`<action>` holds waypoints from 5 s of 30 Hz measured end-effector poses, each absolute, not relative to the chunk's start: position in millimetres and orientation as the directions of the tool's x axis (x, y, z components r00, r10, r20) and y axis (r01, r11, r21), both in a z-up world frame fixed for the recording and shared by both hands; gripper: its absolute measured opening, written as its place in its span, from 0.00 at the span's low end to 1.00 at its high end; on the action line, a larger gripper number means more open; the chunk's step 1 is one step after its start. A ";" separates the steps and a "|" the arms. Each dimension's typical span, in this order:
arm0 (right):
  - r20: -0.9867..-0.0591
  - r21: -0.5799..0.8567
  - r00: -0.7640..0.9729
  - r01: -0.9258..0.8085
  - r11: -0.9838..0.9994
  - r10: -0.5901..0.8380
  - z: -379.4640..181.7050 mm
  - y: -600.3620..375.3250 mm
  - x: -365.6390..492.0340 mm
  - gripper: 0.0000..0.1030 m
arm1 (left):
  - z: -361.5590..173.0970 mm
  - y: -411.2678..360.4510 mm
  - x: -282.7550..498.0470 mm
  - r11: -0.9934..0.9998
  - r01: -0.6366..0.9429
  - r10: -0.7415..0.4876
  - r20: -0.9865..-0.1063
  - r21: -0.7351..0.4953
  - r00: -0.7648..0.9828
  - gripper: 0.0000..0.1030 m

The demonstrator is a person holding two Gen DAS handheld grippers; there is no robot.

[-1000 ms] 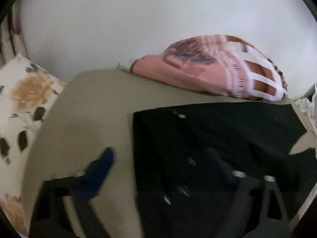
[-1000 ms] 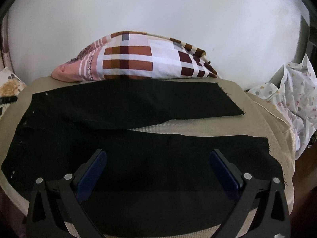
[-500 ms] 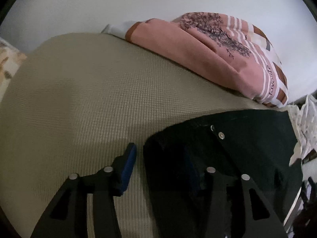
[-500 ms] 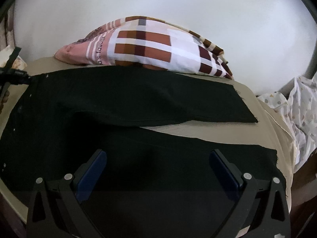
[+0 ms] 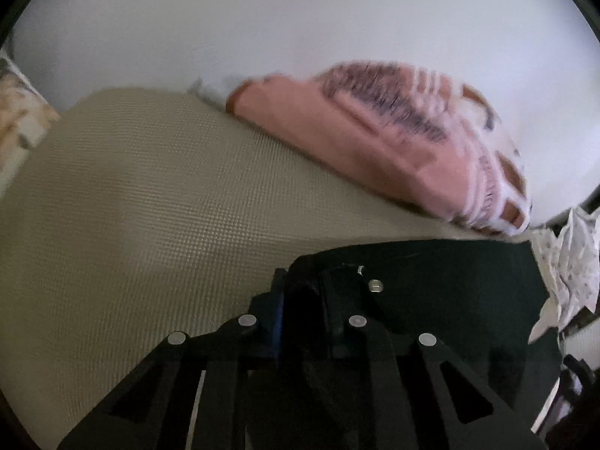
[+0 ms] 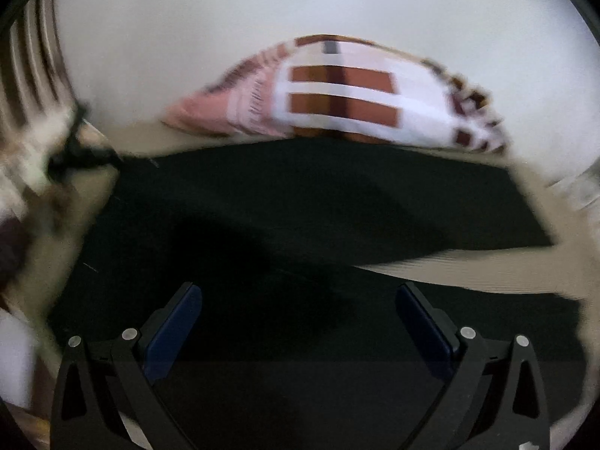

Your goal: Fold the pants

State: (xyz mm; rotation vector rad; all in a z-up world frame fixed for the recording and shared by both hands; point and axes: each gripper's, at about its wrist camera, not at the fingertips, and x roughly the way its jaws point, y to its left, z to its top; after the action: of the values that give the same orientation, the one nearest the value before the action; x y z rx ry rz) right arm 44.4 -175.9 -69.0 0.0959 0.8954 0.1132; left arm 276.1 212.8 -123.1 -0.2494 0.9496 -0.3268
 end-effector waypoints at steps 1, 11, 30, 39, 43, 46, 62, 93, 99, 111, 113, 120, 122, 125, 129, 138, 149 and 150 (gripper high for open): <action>-0.757 0.253 0.608 -0.066 0.965 0.240 -65.2 -181.4 56.4 0.94 | -112.7 212.5 262.7 0.917 0.164 -0.388 -0.723 -0.362 0.572 0.15; -0.621 0.709 0.463 -0.012 0.705 0.632 -74.9 -175.9 179.4 0.54 | -50.3 192.6 139.9 0.895 0.260 -0.436 -0.590 -0.362 0.680 0.15; -0.614 0.751 0.476 0.109 0.651 0.629 -117.1 -184.7 216.2 0.07 | -65.5 218.2 51.2 0.893 0.101 -0.399 -0.667 -0.438 0.629 0.13; -0.576 0.776 0.491 0.079 0.626 0.653 -103.8 -186.2 116.4 0.07 | -64.1 215.0 17.7 0.877 0.129 -0.443 -0.676 -0.462 0.588 0.14; -0.585 0.768 0.494 0.083 0.635 0.643 -102.7 -184.8 98.3 0.07 | -73.4 210.6 5.8 0.869 0.132 -0.462 -0.685 -0.476 0.563 0.17; -0.589 0.766 0.493 0.090 0.636 0.640 -106.2 -190.6 75.3 0.07 | -77.4 209.3 -2.8 0.880 0.118 -0.442 -0.701 -0.461 0.560 0.22; -0.588 0.775 0.470 0.096 0.625 0.658 -119.0 -198.2 43.8 0.07 | -134.7 238.8 10.0 0.724 -0.077 -0.590 -0.672 -0.686 0.448 0.59; -0.519 0.831 0.463 0.078 0.550 0.718 -96.8 -190.5 1.9 0.07 | -153.9 219.2 -9.3 0.486 -0.274 -0.728 -0.558 -0.830 0.398 0.61; -0.456 0.875 0.462 0.076 0.478 0.761 -87.8 -190.1 1.7 0.07 | -164.3 203.5 2.0 0.389 -0.332 -0.745 -0.506 -0.859 0.435 0.70; -0.486 0.867 0.401 0.116 0.484 0.776 -105.6 -185.0 -21.1 0.07 | -142.1 239.5 -9.9 0.545 -0.353 -0.537 -0.639 -0.761 0.551 0.26; -0.506 0.857 0.387 0.125 0.499 0.771 -113.5 -182.7 -27.0 0.07 | -138.8 247.8 -17.1 0.568 -0.358 -0.510 -0.658 -0.741 0.554 0.26; -0.535 0.844 0.381 0.206 0.495 0.754 -151.4 -199.7 -39.1 0.09 | -135.9 244.6 -27.7 0.641 -0.356 -0.459 -0.711 -0.681 0.533 0.26; -0.533 0.844 0.454 0.222 0.489 0.714 -149.0 -231.3 -44.5 0.09 | -121.7 239.4 -30.0 0.677 -0.329 -0.424 -0.715 -0.658 0.556 0.26; -0.583 0.787 0.600 0.251 0.564 0.547 -134.0 -303.2 -60.5 0.09 | -104.6 237.0 -38.3 0.716 -0.304 -0.372 -0.712 -0.629 0.596 0.33; -0.536 0.816 0.729 0.318 0.483 0.426 -137.6 -399.8 -86.7 0.14 | -92.4 222.7 -42.6 0.784 -0.265 -0.316 -0.728 -0.562 0.608 0.58; -0.463 0.878 0.787 0.346 0.330 0.407 -166.0 -457.1 -86.1 0.37 | -105.9 165.6 -20.0 0.845 -0.183 -0.349 -0.778 -0.502 0.523 0.60; -0.472 0.873 0.666 0.259 0.414 0.577 -174.0 -376.4 -28.3 0.60 | -113.3 138.9 -10.1 0.872 -0.168 -0.334 -0.810 -0.459 0.482 0.60; -0.471 0.872 0.667 0.250 0.422 0.578 -171.5 -371.4 -25.2 0.62 | -113.5 138.3 -9.4 0.872 -0.166 -0.337 -0.811 -0.460 0.478 0.60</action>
State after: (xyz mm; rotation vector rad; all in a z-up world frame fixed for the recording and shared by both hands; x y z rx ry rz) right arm -25.2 -371.4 -171.5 1.1524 0.8605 0.2401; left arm -9.4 138.3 -113.5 -0.5263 1.0815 -0.1103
